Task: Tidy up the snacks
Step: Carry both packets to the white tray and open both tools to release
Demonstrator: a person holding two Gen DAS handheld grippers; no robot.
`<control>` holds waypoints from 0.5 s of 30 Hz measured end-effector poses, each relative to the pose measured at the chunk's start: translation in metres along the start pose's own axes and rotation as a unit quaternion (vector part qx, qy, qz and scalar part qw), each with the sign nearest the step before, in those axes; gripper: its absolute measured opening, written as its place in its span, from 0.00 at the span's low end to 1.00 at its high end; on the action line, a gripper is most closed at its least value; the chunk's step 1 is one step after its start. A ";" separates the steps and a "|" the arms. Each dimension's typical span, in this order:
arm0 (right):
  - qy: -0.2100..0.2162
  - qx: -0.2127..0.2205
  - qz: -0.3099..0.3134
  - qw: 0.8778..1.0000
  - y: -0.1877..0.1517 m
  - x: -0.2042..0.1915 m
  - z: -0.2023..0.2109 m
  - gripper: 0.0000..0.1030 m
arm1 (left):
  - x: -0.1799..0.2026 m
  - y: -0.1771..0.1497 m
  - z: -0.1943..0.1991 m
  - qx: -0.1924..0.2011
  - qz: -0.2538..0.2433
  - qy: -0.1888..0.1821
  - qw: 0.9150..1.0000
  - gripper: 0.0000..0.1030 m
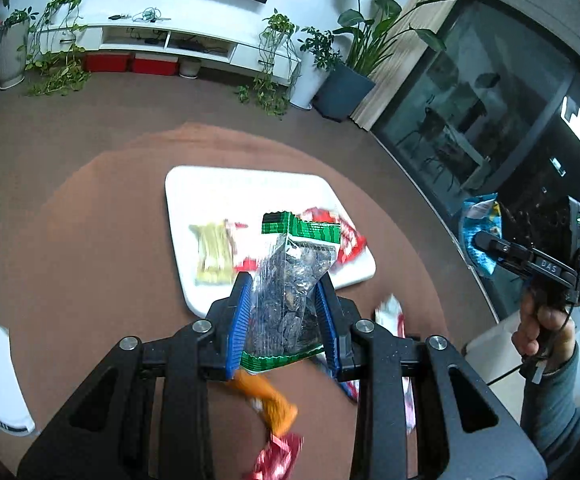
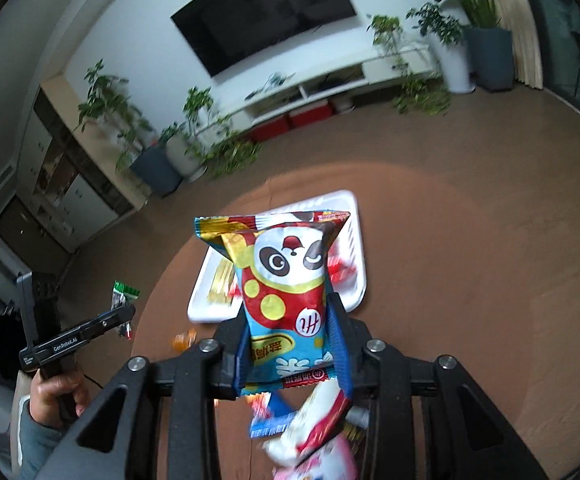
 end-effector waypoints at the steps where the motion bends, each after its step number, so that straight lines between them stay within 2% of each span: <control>1: 0.000 0.003 0.001 1.000 0.009 -0.001 -0.003 0.35 | 0.000 0.008 -0.003 -0.001 -0.004 0.004 1.000 0.29; 4: 0.013 0.002 0.012 1.000 0.033 -0.018 -0.020 0.35 | 0.003 0.037 -0.020 -0.004 -0.012 0.017 1.000 0.29; 8: 0.025 -0.028 0.040 0.998 0.051 -0.049 -0.063 0.35 | 0.003 0.058 -0.048 -0.014 -0.013 0.035 0.999 0.29; 12: 0.018 -0.071 0.053 0.996 0.051 -0.067 -0.118 0.35 | -0.002 0.062 -0.088 -0.036 -0.010 0.049 0.998 0.29; 15: 0.002 -0.099 0.057 0.993 0.047 -0.063 -0.153 0.35 | -0.012 0.055 -0.114 -0.048 -0.001 0.056 0.997 0.29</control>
Point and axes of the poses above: each gripper's, at about its wrist camera, not at the fingertips, and z roughly against the way its jaws point, x to its right, y to its top, the point moved 9 cm from there along -z, roughly the way its jaws point, and after that the axes turned 3 degrees about -z, right-handed, at the moved point
